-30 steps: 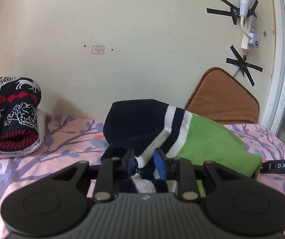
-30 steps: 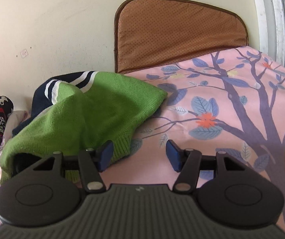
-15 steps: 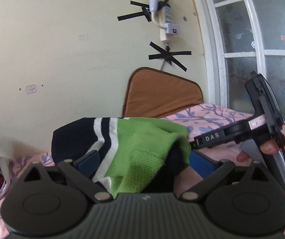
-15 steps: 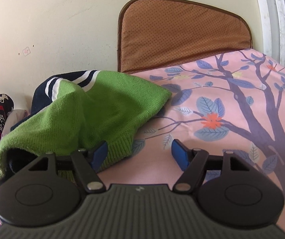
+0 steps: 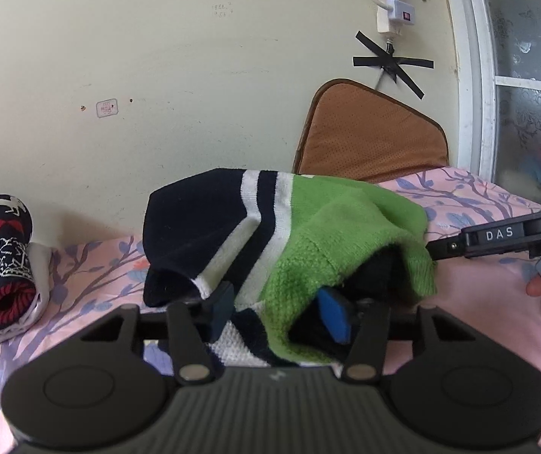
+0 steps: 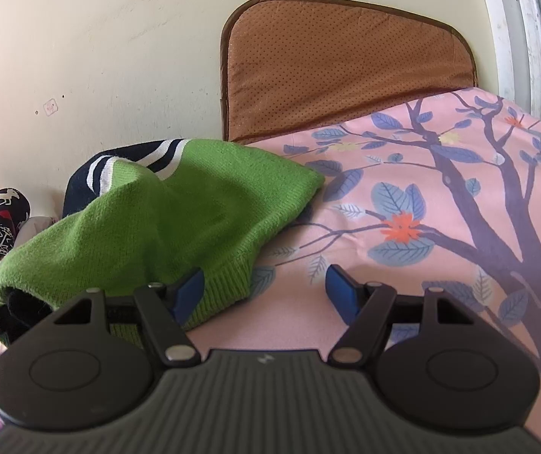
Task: Fold small clothes
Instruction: 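Close the left gripper on the green sweater edge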
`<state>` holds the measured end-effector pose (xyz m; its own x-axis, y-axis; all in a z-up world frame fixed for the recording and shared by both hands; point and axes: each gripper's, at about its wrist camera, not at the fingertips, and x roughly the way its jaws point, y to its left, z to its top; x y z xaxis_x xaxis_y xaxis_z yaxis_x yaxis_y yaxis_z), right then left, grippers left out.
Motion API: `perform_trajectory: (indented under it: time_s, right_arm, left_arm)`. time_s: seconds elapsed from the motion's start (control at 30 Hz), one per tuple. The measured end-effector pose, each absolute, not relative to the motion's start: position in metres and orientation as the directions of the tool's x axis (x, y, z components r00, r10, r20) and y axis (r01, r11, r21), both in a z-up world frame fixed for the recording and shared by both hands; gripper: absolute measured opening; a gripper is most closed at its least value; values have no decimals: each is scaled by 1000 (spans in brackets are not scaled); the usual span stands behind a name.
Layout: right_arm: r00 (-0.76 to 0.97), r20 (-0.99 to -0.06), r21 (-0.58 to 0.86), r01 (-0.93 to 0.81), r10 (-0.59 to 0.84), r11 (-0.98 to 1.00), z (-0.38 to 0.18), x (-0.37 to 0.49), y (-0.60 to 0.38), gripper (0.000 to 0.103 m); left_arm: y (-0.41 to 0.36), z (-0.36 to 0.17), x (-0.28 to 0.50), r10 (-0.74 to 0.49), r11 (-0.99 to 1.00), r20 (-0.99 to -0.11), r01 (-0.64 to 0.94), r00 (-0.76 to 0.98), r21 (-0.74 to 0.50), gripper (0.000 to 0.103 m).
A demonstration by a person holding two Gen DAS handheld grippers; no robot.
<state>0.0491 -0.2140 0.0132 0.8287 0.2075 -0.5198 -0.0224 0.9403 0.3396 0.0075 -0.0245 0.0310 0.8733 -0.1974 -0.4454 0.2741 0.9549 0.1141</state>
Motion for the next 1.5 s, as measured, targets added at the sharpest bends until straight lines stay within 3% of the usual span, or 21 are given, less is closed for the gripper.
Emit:
perform_trajectory:
  time_s: [0.03,0.2,0.37,0.43,0.53,0.67,0.93,0.97,1.03,1.07,1.37,1.5]
  right_arm:
    - [829,-520,340,-22,207,940,13,49,-214,73]
    - [829,-519,342,-22,209,939,13,49,-214,73]
    - [829,-518,343,-22,209,939,13,49,-215,73]
    - [829,-519,343,-23,209,939,13,49,-215,73]
    - [829,-519,343,-23,210,939,13,49,-215,73]
    - [829,-519,342,-24,210,939,13,49,-215,74]
    - [828,-519,339,-25,209,940,13,49,-214,74]
    - [828,-520,339,-25,209,940,13,49,-214,74]
    - [828,-520,339,-25,209,940,13,49,-214,75]
    - [828,-520,339,-25,209,940,13,49,-214,75]
    - [828,-521,335,-27,209,942,13,49,-214,75]
    - [827,-521,333,-29,210,943,13,50,-214,75]
  left_arm:
    - [-26,30,7,-190,954,-447,272,874,127,65]
    - [-31,27,7,-191,946,-455,288,870,153,65]
    - [-29,29,7,-200,948,-448,288,871,137,43]
    - [-28,30,6,-205,947,-440,291,874,136,22]
    - [-28,33,3,-221,946,-424,299,878,128,19]
    - [-26,34,5,-223,948,-430,298,875,114,21]
    - [-31,28,8,-184,946,-454,282,872,158,44]
    - [-29,29,8,-187,947,-452,282,872,152,43]
    - [-26,31,8,-207,948,-449,292,869,127,22]
    - [-25,31,8,-212,948,-448,294,869,120,21]
    - [-23,35,7,-204,956,-429,274,880,108,19]
    - [-25,33,8,-192,955,-436,269,879,124,24]
